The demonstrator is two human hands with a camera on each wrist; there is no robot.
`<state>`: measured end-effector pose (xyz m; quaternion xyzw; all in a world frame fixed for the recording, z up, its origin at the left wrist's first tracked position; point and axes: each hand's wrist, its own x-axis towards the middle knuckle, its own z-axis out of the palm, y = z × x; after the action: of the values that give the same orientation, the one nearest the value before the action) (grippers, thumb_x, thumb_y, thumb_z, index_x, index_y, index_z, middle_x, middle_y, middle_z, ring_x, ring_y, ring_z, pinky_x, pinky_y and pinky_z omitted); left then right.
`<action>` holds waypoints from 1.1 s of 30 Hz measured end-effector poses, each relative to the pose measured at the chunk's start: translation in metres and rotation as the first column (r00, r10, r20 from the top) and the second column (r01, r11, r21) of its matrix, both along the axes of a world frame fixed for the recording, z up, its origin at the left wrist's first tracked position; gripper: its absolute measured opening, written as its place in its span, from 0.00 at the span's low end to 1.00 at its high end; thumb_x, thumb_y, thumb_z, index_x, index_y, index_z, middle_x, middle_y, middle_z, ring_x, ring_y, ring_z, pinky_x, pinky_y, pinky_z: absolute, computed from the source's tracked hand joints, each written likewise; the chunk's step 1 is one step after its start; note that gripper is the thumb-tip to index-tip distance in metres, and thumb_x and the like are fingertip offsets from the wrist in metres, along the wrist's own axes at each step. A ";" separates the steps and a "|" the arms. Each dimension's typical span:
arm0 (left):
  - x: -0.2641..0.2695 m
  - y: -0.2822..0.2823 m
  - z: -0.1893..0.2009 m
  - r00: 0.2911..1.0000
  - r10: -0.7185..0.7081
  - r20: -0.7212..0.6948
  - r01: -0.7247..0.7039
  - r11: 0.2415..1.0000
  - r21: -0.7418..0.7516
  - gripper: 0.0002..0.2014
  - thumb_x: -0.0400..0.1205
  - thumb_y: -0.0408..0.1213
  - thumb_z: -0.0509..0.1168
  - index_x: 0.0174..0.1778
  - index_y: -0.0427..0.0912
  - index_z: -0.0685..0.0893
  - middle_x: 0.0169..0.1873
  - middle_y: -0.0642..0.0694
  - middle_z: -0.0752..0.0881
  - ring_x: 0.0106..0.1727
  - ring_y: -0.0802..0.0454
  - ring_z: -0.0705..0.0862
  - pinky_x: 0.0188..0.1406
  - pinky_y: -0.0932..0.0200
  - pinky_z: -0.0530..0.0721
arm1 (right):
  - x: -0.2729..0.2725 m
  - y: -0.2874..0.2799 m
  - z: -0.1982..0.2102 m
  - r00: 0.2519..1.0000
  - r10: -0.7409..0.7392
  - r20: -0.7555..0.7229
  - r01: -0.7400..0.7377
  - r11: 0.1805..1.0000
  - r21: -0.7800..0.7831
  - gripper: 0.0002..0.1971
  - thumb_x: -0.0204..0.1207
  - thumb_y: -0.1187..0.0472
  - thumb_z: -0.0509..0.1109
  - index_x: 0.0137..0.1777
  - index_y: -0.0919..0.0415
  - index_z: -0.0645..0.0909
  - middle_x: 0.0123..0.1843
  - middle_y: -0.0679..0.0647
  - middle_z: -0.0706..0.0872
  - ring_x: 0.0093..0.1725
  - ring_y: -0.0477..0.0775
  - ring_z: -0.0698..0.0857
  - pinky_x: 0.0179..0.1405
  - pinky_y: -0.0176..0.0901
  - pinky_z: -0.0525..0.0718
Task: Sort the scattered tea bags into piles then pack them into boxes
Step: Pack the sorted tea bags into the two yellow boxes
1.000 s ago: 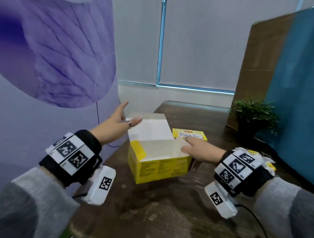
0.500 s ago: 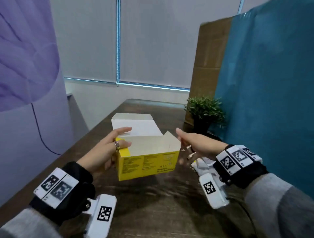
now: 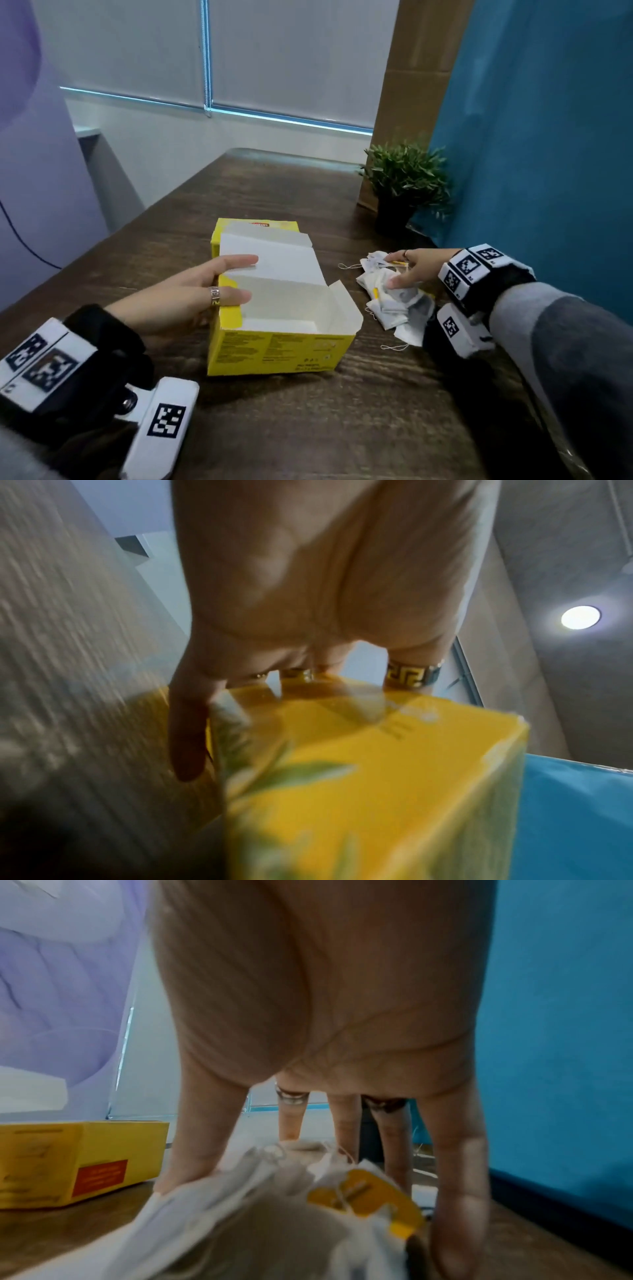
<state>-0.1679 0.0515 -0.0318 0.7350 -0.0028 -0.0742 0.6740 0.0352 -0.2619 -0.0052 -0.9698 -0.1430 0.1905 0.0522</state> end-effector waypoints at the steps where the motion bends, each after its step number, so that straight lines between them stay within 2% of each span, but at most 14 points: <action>1: 0.000 0.000 -0.001 1.000 -0.014 -0.006 0.014 1.000 0.015 0.48 0.46 0.46 0.83 0.66 0.55 0.79 0.56 0.48 0.89 0.54 0.50 0.88 0.49 0.60 0.87 | 0.001 0.001 -0.004 1.000 -0.006 0.010 0.006 1.000 0.016 0.39 0.64 0.38 0.75 0.75 0.42 0.66 0.73 0.46 0.75 0.69 0.51 0.77 0.72 0.43 0.72; 5: -0.002 -0.002 -0.001 0.999 -0.047 -0.013 0.048 0.997 0.064 0.52 0.41 0.55 0.84 0.65 0.57 0.76 0.57 0.53 0.89 0.58 0.53 0.87 0.56 0.62 0.85 | 0.002 0.002 -0.005 0.994 -0.041 0.098 0.032 0.995 0.092 0.29 0.62 0.43 0.79 0.63 0.44 0.77 0.60 0.46 0.80 0.59 0.50 0.81 0.64 0.45 0.78; 8: -0.004 -0.002 0.001 0.997 -0.069 -0.027 0.072 0.991 0.112 0.43 0.57 0.42 0.83 0.69 0.59 0.74 0.63 0.58 0.85 0.62 0.57 0.85 0.64 0.58 0.81 | -0.001 0.000 0.001 0.991 -0.064 0.117 0.048 0.990 0.136 0.25 0.63 0.51 0.81 0.60 0.48 0.79 0.48 0.44 0.79 0.51 0.48 0.79 0.52 0.40 0.77; 10: -0.004 -0.002 0.000 0.996 -0.086 -0.014 0.087 0.982 0.165 0.39 0.66 0.34 0.78 0.70 0.61 0.72 0.68 0.61 0.79 0.66 0.61 0.81 0.68 0.60 0.76 | -0.004 -0.002 0.004 0.984 -0.071 0.166 0.044 0.986 0.158 0.23 0.64 0.56 0.81 0.59 0.51 0.81 0.44 0.43 0.78 0.48 0.46 0.77 0.47 0.37 0.74; 12: -0.005 -0.002 -0.002 0.997 -0.074 -0.021 0.076 0.985 0.152 0.39 0.62 0.34 0.78 0.69 0.61 0.74 0.68 0.62 0.78 0.66 0.61 0.80 0.66 0.63 0.77 | -0.007 -0.004 0.008 0.968 -0.084 0.235 0.038 0.981 0.193 0.21 0.64 0.60 0.81 0.57 0.54 0.83 0.38 0.41 0.78 0.39 0.41 0.76 0.37 0.34 0.73; 14: -0.005 -0.003 -0.005 0.997 -0.056 -0.044 0.061 0.993 0.099 0.41 0.55 0.40 0.76 0.67 0.60 0.77 0.68 0.57 0.80 0.66 0.55 0.81 0.71 0.54 0.75 | -0.011 -0.007 0.012 0.945 -0.105 0.309 0.034 0.973 0.227 0.19 0.63 0.61 0.81 0.54 0.54 0.84 0.34 0.40 0.77 0.34 0.38 0.74 0.30 0.30 0.70; 17: -0.004 -0.002 -0.004 0.998 -0.028 -0.057 0.032 0.997 0.064 0.40 0.53 0.40 0.75 0.66 0.58 0.77 0.68 0.54 0.80 0.66 0.51 0.81 0.73 0.48 0.73 | -0.017 -0.014 0.024 0.910 -0.153 0.384 0.048 0.962 0.270 0.15 0.65 0.61 0.80 0.51 0.53 0.84 0.30 0.43 0.75 0.30 0.39 0.72 0.25 0.28 0.68; 21: -0.003 0.000 -0.002 0.999 -0.020 -0.048 0.027 0.990 0.141 0.36 0.66 0.34 0.72 0.71 0.57 0.73 0.71 0.53 0.77 0.69 0.52 0.78 0.74 0.50 0.72 | -0.029 -0.022 0.049 0.901 -0.195 0.389 0.022 0.913 0.406 0.16 0.65 0.61 0.80 0.53 0.56 0.85 0.30 0.51 0.77 0.29 0.47 0.74 0.27 0.38 0.71; 24: -0.003 -0.002 0.000 0.999 0.003 -0.045 0.003 0.991 0.133 0.37 0.70 0.30 0.73 0.75 0.51 0.70 0.66 0.54 0.80 0.63 0.54 0.82 0.66 0.57 0.77 | -0.053 -0.011 0.074 0.925 -0.163 0.342 -0.053 0.838 0.543 0.13 0.66 0.63 0.79 0.50 0.54 0.84 0.37 0.60 0.78 0.34 0.54 0.75 0.22 0.34 0.74; 26: -0.005 -0.003 0.002 0.999 0.007 -0.032 -0.001 0.983 0.181 0.41 0.64 0.36 0.73 0.76 0.52 0.68 0.64 0.57 0.80 0.63 0.56 0.82 0.68 0.57 0.77 | -0.074 0.008 0.088 0.964 -0.119 0.236 -0.094 0.678 0.729 0.13 0.65 0.66 0.78 0.47 0.52 0.83 0.41 0.61 0.77 0.35 0.54 0.76 0.21 0.29 0.76; 28: -0.007 -0.003 0.005 1.000 0.015 -0.027 -0.009 0.978 0.210 0.42 0.64 0.38 0.73 0.77 0.52 0.67 0.65 0.56 0.79 0.64 0.56 0.81 0.71 0.55 0.75 | -0.095 0.032 0.093 0.995 -0.006 0.096 -0.080 0.504 0.860 0.14 0.63 0.68 0.77 0.47 0.55 0.82 0.44 0.63 0.79 0.36 0.55 0.82 0.26 0.34 0.84; 29: -0.008 -0.003 0.006 0.999 0.021 -0.029 -0.014 0.976 0.215 0.42 0.65 0.37 0.74 0.77 0.52 0.67 0.66 0.55 0.79 0.65 0.55 0.81 0.71 0.55 0.74 | -0.104 0.045 0.092 0.997 0.061 0.037 -0.061 0.463 0.884 0.15 0.62 0.68 0.76 0.49 0.57 0.82 0.45 0.64 0.81 0.37 0.55 0.84 0.30 0.40 0.86; 31: -0.009 -0.003 0.008 0.999 0.026 -0.026 -0.020 0.972 0.234 0.44 0.64 0.39 0.75 0.78 0.51 0.67 0.69 0.54 0.77 0.67 0.54 0.79 0.72 0.56 0.73 | -0.117 0.068 0.085 0.981 0.189 -0.044 -0.049 0.460 0.887 0.18 0.58 0.67 0.77 0.50 0.57 0.81 0.45 0.62 0.85 0.37 0.56 0.86 0.35 0.47 0.86; 33: -0.010 -0.003 0.007 1.000 0.018 -0.022 -0.012 0.965 0.262 0.48 0.58 0.46 0.75 0.77 0.54 0.67 0.72 0.54 0.75 0.72 0.53 0.75 0.75 0.52 0.70 | -0.122 0.088 0.069 0.965 0.258 -0.049 -0.095 0.517 0.851 0.18 0.60 0.69 0.78 0.51 0.59 0.81 0.40 0.58 0.86 0.31 0.50 0.85 0.26 0.39 0.82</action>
<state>-0.1776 0.0486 -0.0245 0.8166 0.0208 -0.0777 0.5716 -0.0868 -0.1734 0.0642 -0.7848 -0.3099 0.1837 0.5043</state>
